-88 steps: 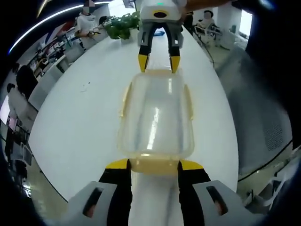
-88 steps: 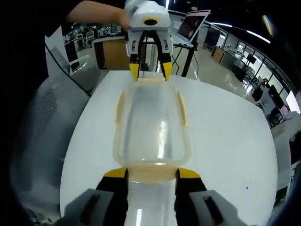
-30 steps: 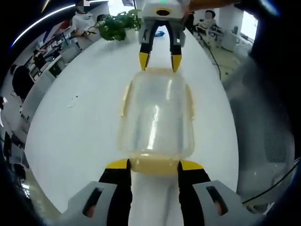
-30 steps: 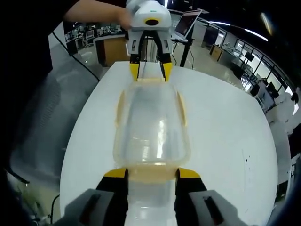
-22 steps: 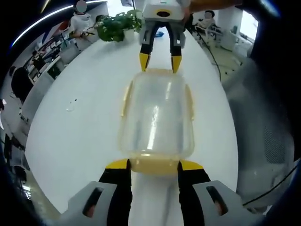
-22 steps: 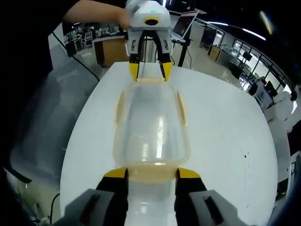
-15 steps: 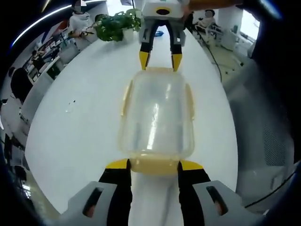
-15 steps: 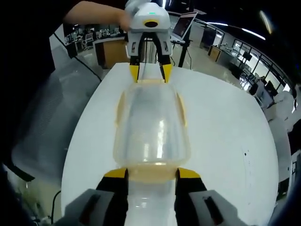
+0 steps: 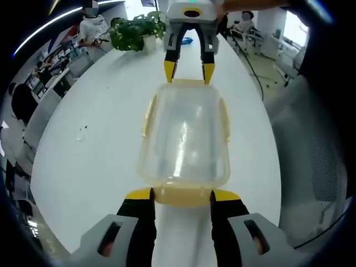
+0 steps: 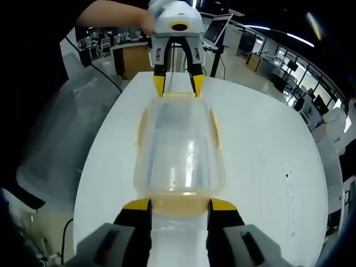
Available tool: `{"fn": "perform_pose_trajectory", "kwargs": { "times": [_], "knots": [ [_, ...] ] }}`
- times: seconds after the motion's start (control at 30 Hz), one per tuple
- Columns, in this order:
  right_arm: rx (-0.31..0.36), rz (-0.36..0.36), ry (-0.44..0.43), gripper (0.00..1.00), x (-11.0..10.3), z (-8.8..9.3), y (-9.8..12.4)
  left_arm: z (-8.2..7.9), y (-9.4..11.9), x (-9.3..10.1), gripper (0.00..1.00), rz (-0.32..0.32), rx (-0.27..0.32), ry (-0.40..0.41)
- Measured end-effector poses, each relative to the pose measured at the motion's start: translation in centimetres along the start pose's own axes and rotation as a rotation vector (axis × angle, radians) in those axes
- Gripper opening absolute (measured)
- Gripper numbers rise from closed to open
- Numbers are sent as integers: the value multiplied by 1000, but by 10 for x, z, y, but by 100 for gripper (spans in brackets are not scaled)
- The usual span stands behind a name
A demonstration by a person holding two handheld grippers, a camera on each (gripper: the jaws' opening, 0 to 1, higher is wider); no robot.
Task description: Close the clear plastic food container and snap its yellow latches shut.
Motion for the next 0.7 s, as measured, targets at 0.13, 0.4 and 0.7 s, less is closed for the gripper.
{"fn": "perform_pose_trajectory", "kwargs": {
  "times": [0.13,0.4,0.7],
  "knots": [
    [-8,3,-1,35,-1,6,4,-5,-4,2,35,-1,5,1],
    [-15,2,-8,35,-3,16,10,-13,-13,3,35,8,5,0],
    [-23,8,-15,35,-4,27,15,-23,-19,5,35,16,12,-4]
  ]
}}
Point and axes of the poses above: the point that each gripper's makers call its tool centre point, and the gripper's own axes: y roughly backward along the fingers, x roughly to its right, z roughly out of its underside, the point moved 1 cm from there along y, roughly backward along the fingers, and after that the axes turned 5 degrees about y, right-handed, at the moved point
